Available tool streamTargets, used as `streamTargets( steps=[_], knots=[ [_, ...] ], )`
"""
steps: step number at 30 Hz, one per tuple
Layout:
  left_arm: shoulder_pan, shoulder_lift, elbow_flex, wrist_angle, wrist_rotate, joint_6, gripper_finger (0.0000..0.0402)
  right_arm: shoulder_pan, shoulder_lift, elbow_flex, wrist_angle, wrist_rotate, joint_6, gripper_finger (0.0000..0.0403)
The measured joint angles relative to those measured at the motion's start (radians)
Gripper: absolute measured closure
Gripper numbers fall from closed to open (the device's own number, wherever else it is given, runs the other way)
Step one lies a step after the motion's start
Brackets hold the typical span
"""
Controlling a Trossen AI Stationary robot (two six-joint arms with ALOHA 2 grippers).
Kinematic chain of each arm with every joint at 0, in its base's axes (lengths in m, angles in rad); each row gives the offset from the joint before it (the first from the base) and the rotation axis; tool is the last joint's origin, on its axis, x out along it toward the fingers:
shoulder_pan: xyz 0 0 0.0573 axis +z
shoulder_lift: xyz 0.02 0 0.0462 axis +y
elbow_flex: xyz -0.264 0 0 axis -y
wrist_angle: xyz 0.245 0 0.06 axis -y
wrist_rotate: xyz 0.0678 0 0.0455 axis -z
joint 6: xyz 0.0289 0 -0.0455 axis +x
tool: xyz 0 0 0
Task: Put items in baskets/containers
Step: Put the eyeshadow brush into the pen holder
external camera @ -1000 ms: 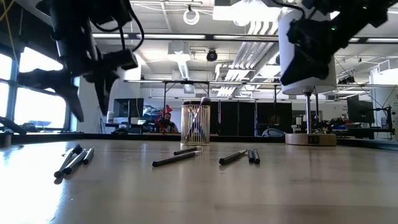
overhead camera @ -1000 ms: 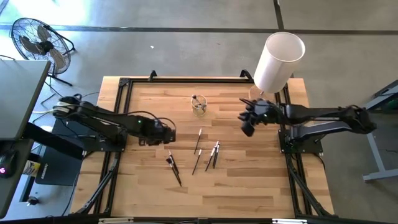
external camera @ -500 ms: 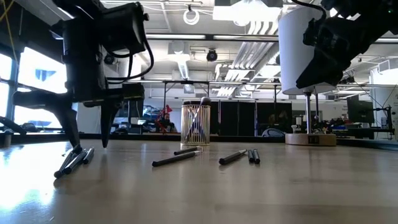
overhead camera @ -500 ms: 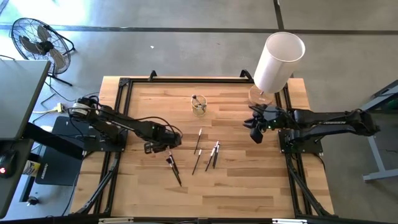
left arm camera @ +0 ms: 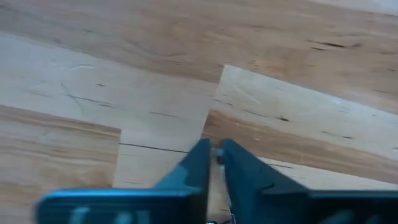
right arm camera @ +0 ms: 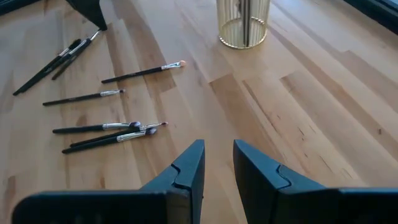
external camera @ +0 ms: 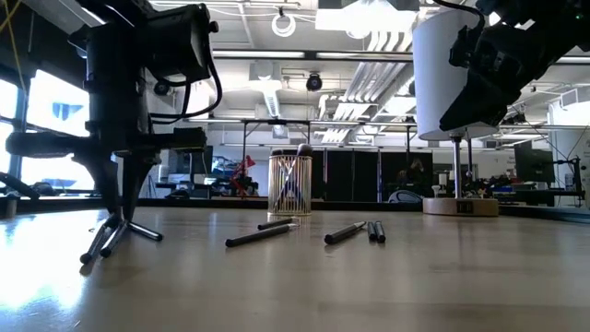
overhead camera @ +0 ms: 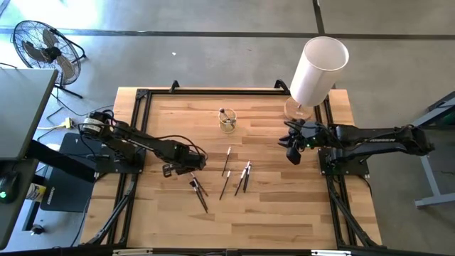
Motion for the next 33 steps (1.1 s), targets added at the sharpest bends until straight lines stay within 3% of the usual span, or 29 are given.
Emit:
streamTargets(
  steps=[13,18,33],
  knots=[
    [-0.002,0.009,0.055,-0.058,-0.066,0.041,0.04,0.0,0.0,0.0,0.0,-0.042,0.009,0.0325],
    [0.002,0.01,0.155,-0.101,-0.266,0.106,0.0401,0.0,0.0,0.0,-0.001,-0.042,0.008,0.0325],
    [-0.002,0.008,0.422,-0.117,-0.583,0.43,0.0401,0.0,0.0,0.0,-0.007,-0.038,0.006,0.0325]
  ],
)
